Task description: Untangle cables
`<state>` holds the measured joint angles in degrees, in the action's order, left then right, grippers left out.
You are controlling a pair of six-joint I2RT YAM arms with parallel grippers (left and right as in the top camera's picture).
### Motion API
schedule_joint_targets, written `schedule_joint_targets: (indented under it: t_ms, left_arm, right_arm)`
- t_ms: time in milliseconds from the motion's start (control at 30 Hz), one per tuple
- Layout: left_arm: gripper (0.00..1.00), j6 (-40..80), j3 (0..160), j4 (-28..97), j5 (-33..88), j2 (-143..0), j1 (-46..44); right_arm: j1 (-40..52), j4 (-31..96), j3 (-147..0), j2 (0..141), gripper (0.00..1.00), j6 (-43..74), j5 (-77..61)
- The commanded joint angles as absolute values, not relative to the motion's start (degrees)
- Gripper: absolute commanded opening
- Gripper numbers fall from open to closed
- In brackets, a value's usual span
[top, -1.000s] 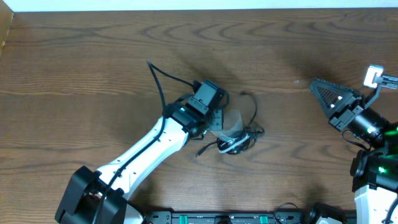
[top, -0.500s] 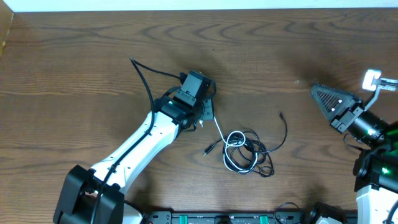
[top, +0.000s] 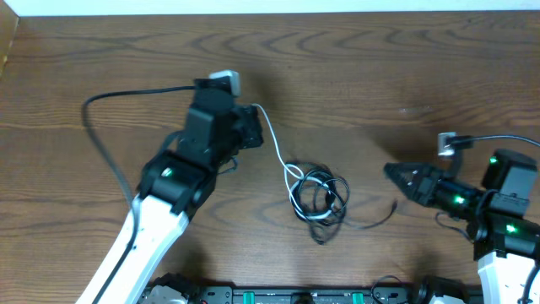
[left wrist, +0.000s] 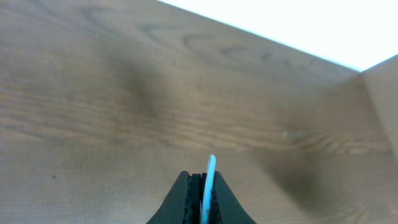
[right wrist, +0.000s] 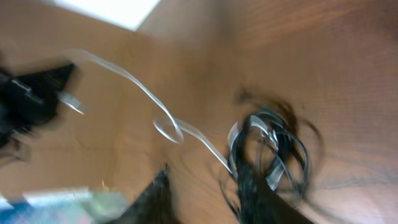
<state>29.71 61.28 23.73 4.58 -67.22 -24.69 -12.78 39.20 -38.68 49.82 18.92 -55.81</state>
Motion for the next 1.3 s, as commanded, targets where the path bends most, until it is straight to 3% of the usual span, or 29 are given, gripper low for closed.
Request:
schedule_joint_targets:
  t_ms: [0, 367, 600, 833, 1267]
  left_arm:
    - [0.08, 28.5, 62.0, 23.7, 4.5, -62.7, -24.4]
    - [0.08, 29.9, 62.1, 18.0, 13.2, -53.7, -24.4]
    - [0.08, 30.5, 62.2, 17.3, 14.8, -51.9, -24.4]
    - [0.08, 30.5, 62.2, 19.8, 14.3, -52.1, -24.4]
    - [0.08, 30.5, 62.2, 24.8, 12.4, -53.5, -24.4]
  right_arm:
    - [-6.6, 42.6, -39.1, 49.5, 0.4, 12.3, -46.5]
    - [10.7, 40.0, -38.4, 50.9, 0.55, 18.5, -26.7]
    - [15.2, 35.4, -38.4, 57.8, 0.55, 22.9, -20.2]
    - [20.8, 22.7, -38.4, 71.4, 0.56, 23.9, -18.3]
    - [24.2, 13.3, -38.4, 89.6, 0.6, 27.0, -13.3]
